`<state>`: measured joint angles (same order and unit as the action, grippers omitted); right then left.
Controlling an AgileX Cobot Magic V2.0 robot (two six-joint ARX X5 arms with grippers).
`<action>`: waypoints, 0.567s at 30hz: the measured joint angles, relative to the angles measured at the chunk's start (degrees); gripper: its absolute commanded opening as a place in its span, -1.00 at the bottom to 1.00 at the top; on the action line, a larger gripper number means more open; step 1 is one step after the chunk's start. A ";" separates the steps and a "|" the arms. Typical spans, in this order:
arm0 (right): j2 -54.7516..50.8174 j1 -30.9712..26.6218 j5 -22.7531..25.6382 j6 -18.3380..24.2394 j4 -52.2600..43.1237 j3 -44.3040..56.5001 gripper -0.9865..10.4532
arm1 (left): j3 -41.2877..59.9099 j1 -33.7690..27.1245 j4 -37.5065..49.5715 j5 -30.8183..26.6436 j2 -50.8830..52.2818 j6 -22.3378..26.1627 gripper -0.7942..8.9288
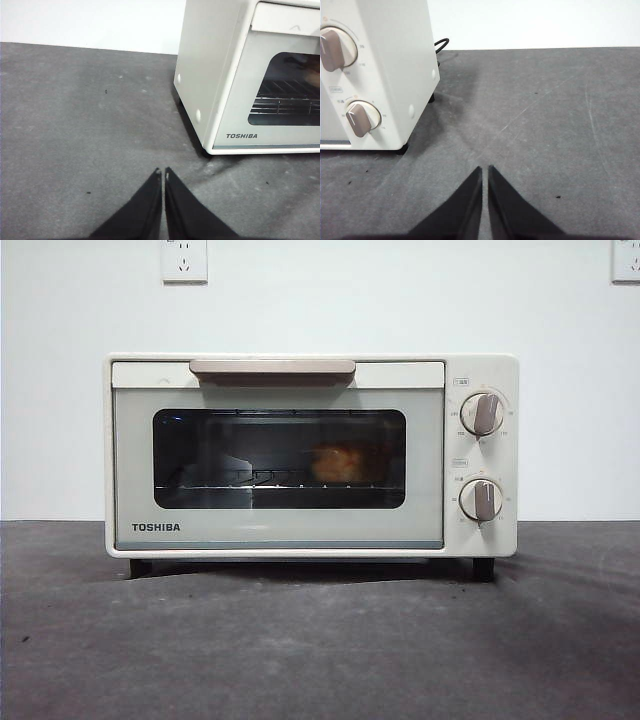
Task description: The left arm flap open the oven, the right arm pick bread and place it into oven, the left arm flap close the oven
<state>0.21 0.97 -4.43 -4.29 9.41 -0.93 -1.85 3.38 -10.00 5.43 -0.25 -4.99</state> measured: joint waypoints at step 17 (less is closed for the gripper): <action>0.00 0.00 0.00 0.00 0.00 0.00 -0.80 | 0.00 0.00 0.00 0.00 0.00 0.00 -0.80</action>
<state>0.21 0.97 -4.43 -4.29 9.41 -0.93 -1.85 3.38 -10.00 5.43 -0.25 -4.99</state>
